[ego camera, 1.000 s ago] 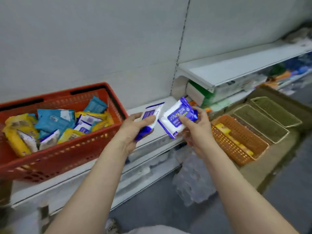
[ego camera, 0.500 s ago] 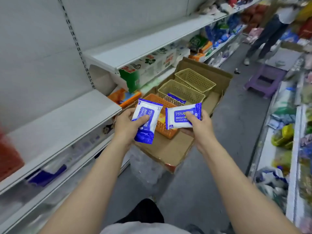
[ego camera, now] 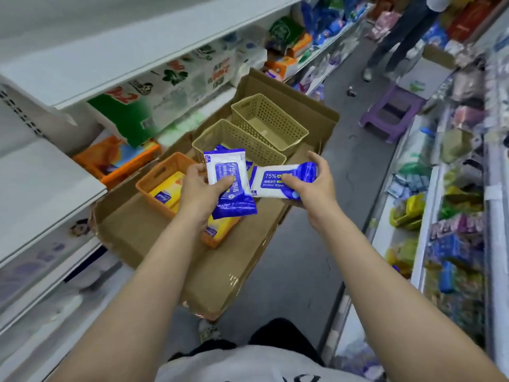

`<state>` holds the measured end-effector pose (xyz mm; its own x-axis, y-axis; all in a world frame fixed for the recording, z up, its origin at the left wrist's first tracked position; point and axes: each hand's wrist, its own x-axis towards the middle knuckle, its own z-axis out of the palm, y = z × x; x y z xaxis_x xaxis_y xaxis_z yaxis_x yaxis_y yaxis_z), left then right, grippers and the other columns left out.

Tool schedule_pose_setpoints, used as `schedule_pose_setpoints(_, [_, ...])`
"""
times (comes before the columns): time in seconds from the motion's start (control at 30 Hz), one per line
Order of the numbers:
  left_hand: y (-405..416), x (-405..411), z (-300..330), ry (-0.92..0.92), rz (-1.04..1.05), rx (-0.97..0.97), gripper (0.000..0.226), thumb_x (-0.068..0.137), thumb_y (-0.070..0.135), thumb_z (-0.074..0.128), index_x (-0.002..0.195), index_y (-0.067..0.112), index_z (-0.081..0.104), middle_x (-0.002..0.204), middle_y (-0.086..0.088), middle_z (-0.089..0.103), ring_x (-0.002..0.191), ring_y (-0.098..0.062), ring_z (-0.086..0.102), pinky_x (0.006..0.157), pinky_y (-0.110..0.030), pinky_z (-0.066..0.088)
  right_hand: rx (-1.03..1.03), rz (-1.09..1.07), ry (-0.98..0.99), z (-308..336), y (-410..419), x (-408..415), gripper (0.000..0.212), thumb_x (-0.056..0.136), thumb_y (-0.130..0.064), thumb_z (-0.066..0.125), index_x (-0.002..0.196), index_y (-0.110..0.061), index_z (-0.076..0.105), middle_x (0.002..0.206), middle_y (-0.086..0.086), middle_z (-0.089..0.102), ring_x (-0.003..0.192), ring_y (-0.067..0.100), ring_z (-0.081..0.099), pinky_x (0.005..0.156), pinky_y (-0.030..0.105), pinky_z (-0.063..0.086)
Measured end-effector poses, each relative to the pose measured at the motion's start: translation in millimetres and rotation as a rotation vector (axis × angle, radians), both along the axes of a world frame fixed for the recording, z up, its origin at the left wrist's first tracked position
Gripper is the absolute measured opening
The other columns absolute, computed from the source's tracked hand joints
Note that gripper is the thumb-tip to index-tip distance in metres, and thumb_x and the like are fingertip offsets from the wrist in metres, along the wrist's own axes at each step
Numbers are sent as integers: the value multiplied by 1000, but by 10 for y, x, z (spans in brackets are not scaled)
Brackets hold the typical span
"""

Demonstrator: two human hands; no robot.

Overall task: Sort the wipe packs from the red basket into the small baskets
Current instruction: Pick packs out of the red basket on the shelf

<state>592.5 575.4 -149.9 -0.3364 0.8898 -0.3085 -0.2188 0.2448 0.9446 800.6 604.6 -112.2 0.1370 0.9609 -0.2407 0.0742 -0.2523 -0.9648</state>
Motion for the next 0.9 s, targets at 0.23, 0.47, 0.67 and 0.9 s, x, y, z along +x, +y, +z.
schedule_pose_setpoints(0.23, [518,336,-39,40,44,28,53,79,6,80,109,40,52,82,15,73,72,-11,73,52,-29,56,-61,22,-57,-315,705,397,38,77,-17,84,98,-25,53,104,4,64,82,22,72,61,34,59])
schedule_pose_setpoints(0.47, [1162,982,-96,78,320,-57,31,84,7,75,89,19,47,83,-7,69,59,-13,69,49,-26,53,-121,233,-28,-528,1743,940,35,77,-14,83,90,-24,52,94,5,68,81,27,74,72,45,60])
schedule_pose_setpoints(0.67, [1687,1542,-161,4,443,-123,29,86,5,72,93,18,48,94,-7,70,70,-13,68,52,-23,49,-146,347,-25,-600,2622,1392,32,77,-8,82,95,-26,62,95,2,72,77,18,75,65,33,60])
schedule_pose_setpoints(0.9, [1949,1390,-349,-85,563,-221,24,90,2,66,112,8,59,103,-10,70,77,-13,71,54,-21,57,-221,542,-64,-763,3302,1006,26,78,-9,82,91,-23,64,95,8,75,79,22,75,70,38,61])
